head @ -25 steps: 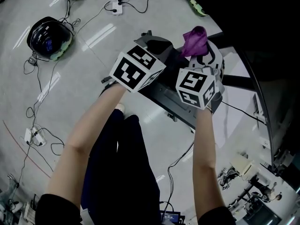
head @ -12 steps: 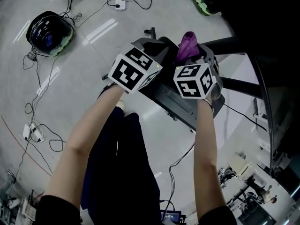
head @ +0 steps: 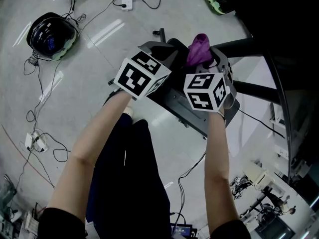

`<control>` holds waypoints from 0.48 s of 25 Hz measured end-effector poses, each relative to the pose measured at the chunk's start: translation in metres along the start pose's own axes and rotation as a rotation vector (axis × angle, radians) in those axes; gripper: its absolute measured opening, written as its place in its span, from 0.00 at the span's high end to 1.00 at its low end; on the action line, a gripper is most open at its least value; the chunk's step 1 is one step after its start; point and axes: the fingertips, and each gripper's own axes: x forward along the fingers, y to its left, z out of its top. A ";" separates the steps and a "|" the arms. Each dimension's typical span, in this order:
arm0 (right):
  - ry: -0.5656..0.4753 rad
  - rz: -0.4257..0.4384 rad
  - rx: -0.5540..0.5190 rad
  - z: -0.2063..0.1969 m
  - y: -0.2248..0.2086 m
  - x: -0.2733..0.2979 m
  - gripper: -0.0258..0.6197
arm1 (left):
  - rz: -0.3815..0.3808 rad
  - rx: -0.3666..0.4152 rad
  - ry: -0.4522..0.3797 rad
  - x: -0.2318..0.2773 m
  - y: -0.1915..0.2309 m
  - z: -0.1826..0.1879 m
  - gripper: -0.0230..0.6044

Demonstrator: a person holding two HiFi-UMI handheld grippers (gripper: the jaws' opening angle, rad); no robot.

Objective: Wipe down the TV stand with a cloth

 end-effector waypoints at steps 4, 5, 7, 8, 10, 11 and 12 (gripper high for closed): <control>-0.047 -0.053 0.027 0.004 -0.011 -0.023 0.84 | -0.013 -0.003 0.000 0.002 -0.008 0.001 0.95; -0.056 -0.067 0.035 0.004 -0.015 -0.029 0.84 | -0.019 -0.002 -0.001 0.003 -0.011 0.002 0.95; -0.072 -0.097 0.051 0.001 -0.023 -0.043 0.84 | -0.032 -0.006 -0.012 0.005 -0.019 0.006 0.95; -0.079 -0.113 0.062 -0.002 -0.028 -0.051 0.84 | -0.038 -0.012 -0.020 0.006 -0.023 0.008 0.95; -0.095 -0.147 0.093 -0.009 -0.037 -0.068 0.84 | -0.050 -0.025 -0.037 0.008 -0.032 0.014 0.95; -0.102 -0.167 0.112 -0.014 -0.041 -0.077 0.84 | -0.056 -0.031 -0.044 0.008 -0.038 0.017 0.95; -0.106 -0.189 0.132 -0.019 -0.046 -0.086 0.84 | -0.063 -0.035 -0.050 0.008 -0.043 0.020 0.95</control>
